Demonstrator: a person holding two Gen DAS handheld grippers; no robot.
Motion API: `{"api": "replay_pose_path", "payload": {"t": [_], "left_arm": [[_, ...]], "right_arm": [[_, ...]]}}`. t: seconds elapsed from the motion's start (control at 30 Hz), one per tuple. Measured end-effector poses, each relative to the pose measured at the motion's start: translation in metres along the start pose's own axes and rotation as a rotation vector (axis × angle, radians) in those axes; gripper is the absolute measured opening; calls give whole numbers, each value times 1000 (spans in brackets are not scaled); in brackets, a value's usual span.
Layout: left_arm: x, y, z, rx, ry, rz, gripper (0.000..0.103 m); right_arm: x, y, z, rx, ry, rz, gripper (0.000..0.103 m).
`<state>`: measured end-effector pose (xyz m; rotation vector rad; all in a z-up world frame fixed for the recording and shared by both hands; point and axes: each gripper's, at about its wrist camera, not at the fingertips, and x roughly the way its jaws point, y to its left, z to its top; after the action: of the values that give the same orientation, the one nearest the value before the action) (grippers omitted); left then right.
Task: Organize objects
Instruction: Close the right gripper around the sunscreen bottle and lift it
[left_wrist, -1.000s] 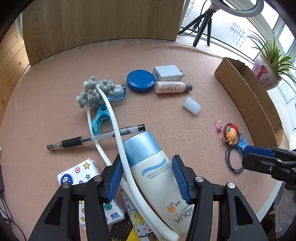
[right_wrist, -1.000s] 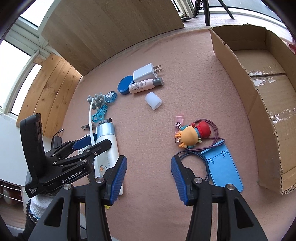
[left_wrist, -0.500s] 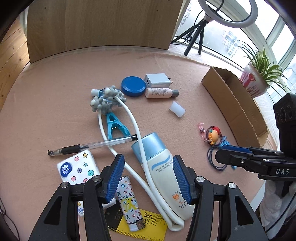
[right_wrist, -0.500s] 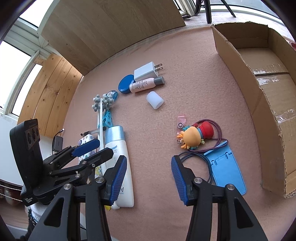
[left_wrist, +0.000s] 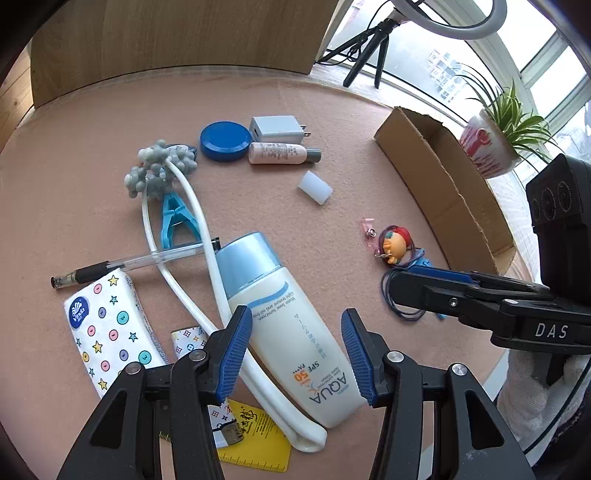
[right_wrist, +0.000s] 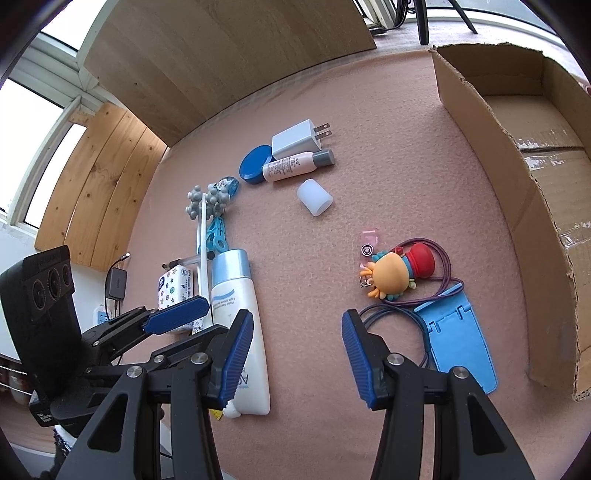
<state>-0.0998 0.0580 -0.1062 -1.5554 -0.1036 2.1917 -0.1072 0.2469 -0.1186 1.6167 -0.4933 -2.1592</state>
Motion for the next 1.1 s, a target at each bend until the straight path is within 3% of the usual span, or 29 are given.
{"api": "replay_pose_path", "payload": {"t": [0.1,0.6,0.77,1.1], "left_arm": [[7,9,-4,-8,16,43,55],[7,-2,-22,-25,4,-11,57],[12,-2,-23,-64,4,-38,56],[17,0,-25,-141,-13,-79,54]], "right_arm": [[0,1,-1,-4,-1,-1,46],[31,30,5,-78,73,6,45],[51,33,7,-60,144,71,41],[68,44,2,-96,191,67,39]]}}
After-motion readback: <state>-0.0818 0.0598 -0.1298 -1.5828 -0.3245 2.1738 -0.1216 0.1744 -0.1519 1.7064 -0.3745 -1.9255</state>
